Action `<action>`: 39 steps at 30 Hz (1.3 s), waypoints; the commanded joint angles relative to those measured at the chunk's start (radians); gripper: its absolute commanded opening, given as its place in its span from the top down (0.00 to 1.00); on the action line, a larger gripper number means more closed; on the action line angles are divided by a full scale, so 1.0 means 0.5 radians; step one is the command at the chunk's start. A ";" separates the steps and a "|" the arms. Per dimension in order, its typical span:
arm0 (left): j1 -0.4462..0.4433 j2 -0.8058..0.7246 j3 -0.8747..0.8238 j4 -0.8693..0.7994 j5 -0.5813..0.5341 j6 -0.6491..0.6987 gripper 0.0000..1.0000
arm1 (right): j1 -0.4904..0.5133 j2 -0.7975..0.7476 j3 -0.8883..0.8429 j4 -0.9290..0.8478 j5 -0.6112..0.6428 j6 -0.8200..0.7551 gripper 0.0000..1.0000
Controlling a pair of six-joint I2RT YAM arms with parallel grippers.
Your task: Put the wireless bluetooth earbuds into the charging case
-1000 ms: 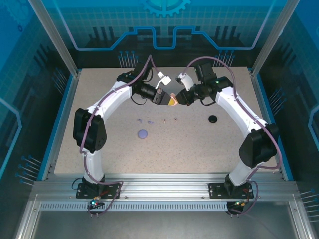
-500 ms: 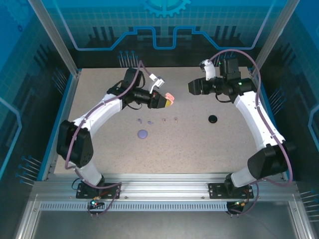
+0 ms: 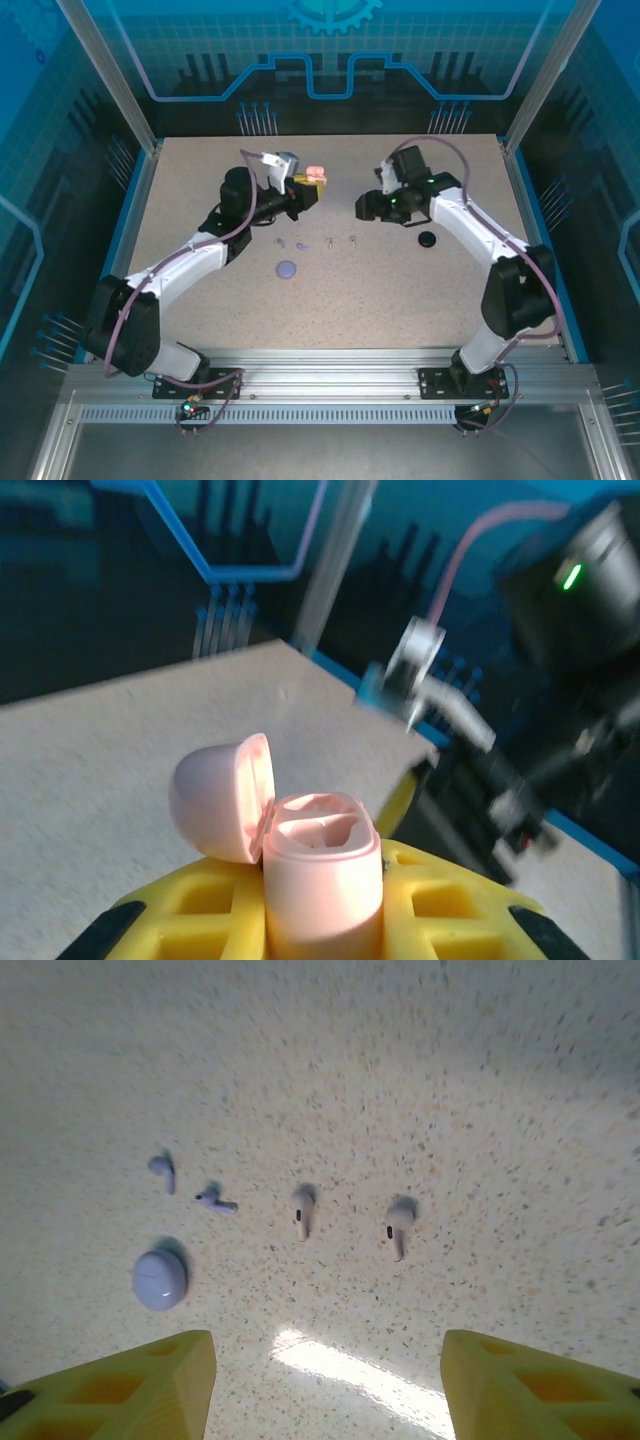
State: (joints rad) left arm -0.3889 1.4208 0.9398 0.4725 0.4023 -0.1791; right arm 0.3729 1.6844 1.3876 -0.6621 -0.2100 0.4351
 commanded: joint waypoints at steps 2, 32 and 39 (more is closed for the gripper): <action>-0.030 -0.217 -0.082 0.356 -0.364 0.046 1.00 | 0.135 0.191 0.053 -0.007 0.141 0.167 0.40; -0.041 -0.504 -0.163 0.308 -0.560 0.131 1.00 | 0.616 1.368 1.214 -0.687 0.812 0.234 0.60; -0.040 -0.511 -0.171 0.310 -0.556 0.131 1.00 | 0.621 1.419 1.229 -0.695 0.825 0.233 0.62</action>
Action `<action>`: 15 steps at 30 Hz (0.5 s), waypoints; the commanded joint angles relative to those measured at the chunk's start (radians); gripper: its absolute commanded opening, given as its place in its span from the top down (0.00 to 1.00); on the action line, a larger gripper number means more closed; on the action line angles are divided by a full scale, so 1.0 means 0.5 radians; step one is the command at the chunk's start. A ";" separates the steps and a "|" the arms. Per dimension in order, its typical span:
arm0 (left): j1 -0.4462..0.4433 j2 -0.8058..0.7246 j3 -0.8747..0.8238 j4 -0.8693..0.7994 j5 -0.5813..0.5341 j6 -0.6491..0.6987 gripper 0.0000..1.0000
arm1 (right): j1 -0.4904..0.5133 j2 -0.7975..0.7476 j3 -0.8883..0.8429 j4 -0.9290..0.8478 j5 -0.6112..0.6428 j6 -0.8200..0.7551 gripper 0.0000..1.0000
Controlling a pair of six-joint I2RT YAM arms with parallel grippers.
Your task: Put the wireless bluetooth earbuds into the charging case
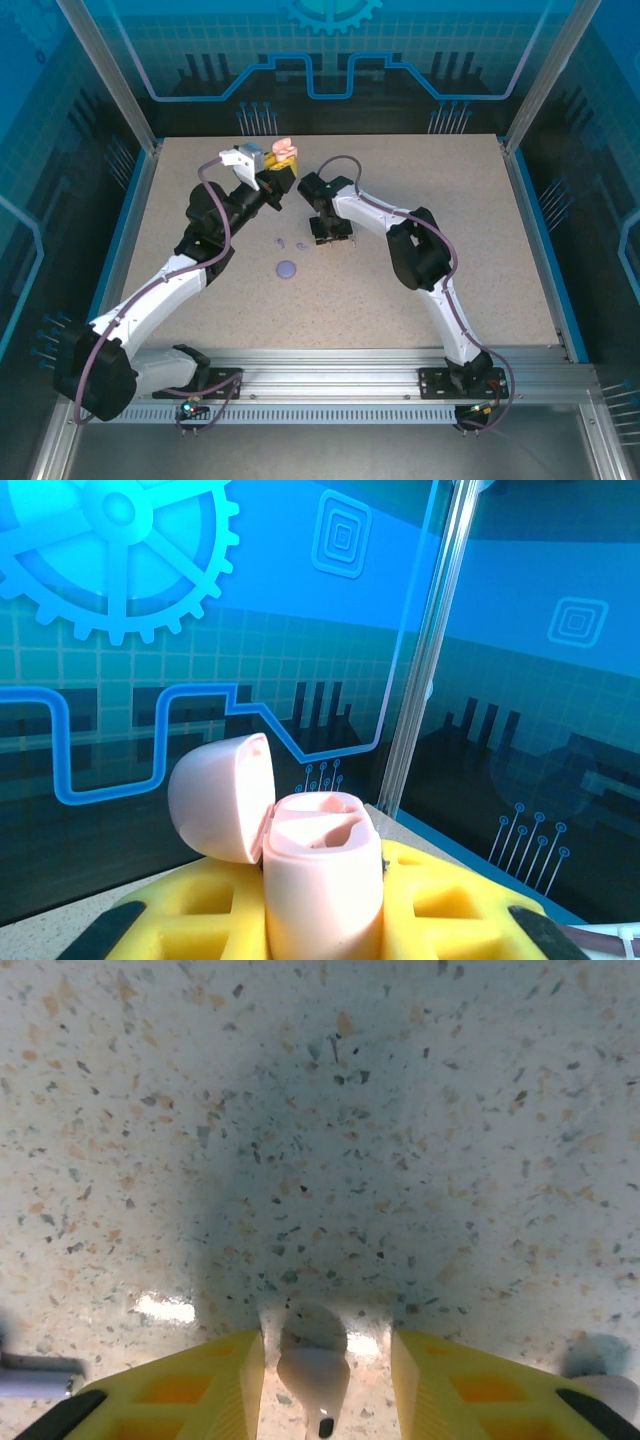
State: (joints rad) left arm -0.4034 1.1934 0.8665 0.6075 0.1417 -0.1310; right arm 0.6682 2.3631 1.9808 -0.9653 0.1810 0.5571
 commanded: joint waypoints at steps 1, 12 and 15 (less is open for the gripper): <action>-0.012 -0.058 -0.026 0.037 -0.035 0.038 1.00 | 0.031 0.067 0.042 -0.083 0.048 -0.011 0.62; -0.012 -0.057 -0.030 0.041 -0.036 0.037 1.00 | 0.038 0.089 0.043 -0.079 0.028 -0.013 0.70; -0.011 -0.055 -0.030 0.042 -0.036 0.035 1.00 | 0.041 0.089 0.045 -0.076 0.017 -0.013 0.74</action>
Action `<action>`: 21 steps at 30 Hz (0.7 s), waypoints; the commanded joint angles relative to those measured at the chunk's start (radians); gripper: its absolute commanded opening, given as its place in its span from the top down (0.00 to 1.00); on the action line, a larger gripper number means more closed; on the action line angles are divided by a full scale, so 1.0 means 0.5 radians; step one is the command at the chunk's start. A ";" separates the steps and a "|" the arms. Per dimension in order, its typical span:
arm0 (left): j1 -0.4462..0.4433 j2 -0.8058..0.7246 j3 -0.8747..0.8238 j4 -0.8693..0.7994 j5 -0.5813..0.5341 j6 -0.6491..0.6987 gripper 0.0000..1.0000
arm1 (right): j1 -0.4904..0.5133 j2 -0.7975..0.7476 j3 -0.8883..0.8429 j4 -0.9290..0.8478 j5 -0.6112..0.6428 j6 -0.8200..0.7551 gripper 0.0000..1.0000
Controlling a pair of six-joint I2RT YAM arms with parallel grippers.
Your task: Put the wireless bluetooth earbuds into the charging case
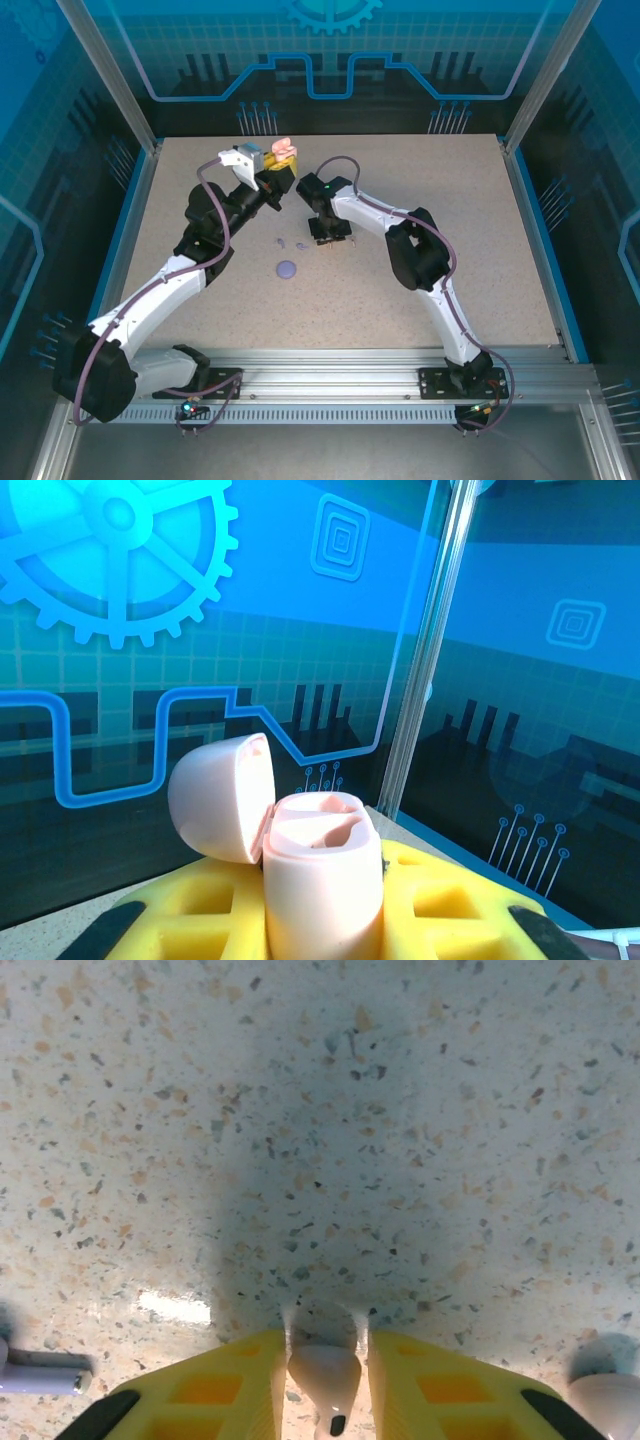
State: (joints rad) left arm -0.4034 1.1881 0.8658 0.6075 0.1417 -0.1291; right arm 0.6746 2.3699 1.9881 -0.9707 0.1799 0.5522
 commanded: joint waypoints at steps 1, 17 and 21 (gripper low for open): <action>-0.012 -0.041 -0.029 0.040 -0.035 0.026 1.00 | 0.028 0.076 0.033 -0.065 0.013 -0.002 0.77; -0.014 -0.042 -0.006 0.085 0.087 0.007 1.00 | -0.001 -0.398 -0.254 0.104 0.131 0.028 0.89; -0.019 -0.045 0.017 0.089 0.184 0.017 1.00 | -0.029 -0.630 -0.358 0.172 0.185 0.030 0.89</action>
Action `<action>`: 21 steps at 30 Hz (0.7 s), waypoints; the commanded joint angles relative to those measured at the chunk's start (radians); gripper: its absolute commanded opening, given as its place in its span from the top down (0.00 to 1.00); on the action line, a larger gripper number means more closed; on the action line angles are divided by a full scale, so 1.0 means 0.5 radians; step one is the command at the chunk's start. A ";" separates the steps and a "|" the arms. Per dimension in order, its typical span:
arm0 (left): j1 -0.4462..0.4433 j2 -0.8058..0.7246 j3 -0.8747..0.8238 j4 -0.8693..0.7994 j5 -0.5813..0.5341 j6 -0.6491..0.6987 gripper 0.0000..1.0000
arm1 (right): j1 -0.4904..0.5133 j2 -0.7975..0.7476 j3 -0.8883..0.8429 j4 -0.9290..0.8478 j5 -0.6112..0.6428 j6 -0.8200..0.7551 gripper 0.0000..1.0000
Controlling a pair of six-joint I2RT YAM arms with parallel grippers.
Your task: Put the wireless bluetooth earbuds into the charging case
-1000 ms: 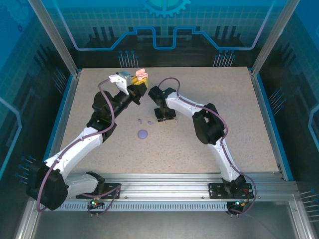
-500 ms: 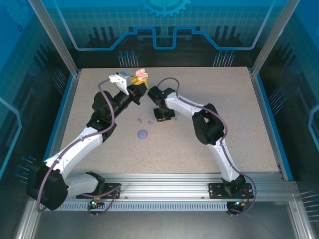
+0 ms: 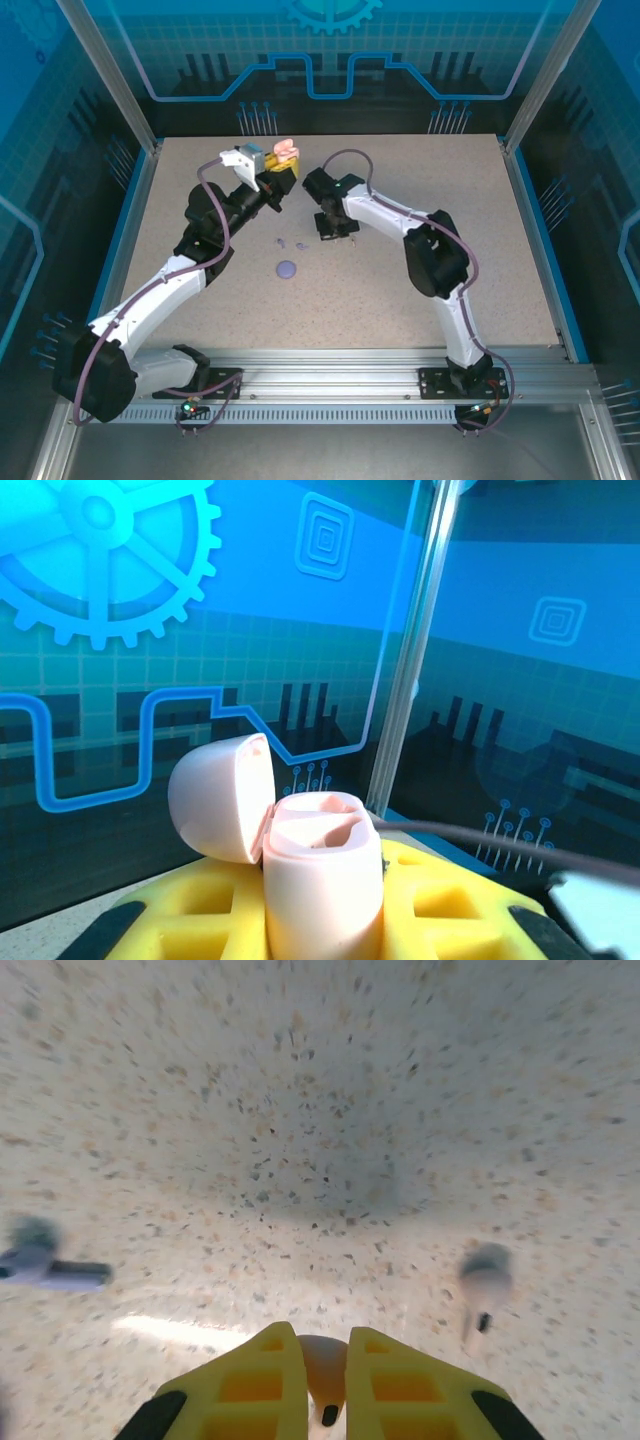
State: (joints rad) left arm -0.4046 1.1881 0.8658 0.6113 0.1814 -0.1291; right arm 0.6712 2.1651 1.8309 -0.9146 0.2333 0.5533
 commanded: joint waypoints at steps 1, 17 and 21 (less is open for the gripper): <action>-0.026 -0.051 0.017 0.081 0.115 0.023 1.00 | -0.027 -0.292 -0.068 0.076 0.103 0.024 0.90; -0.344 0.039 -0.185 0.614 -0.460 0.573 1.00 | -0.193 -1.201 -0.151 0.333 0.255 -0.192 0.90; -0.367 0.125 -0.197 0.744 -0.558 0.608 1.00 | -0.195 -1.338 -0.158 0.472 0.183 -0.240 0.89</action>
State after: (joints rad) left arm -0.5781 1.2293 0.7795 0.8524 -0.0128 0.1181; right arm 0.5816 1.5425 1.7451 -0.7551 0.3378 0.4686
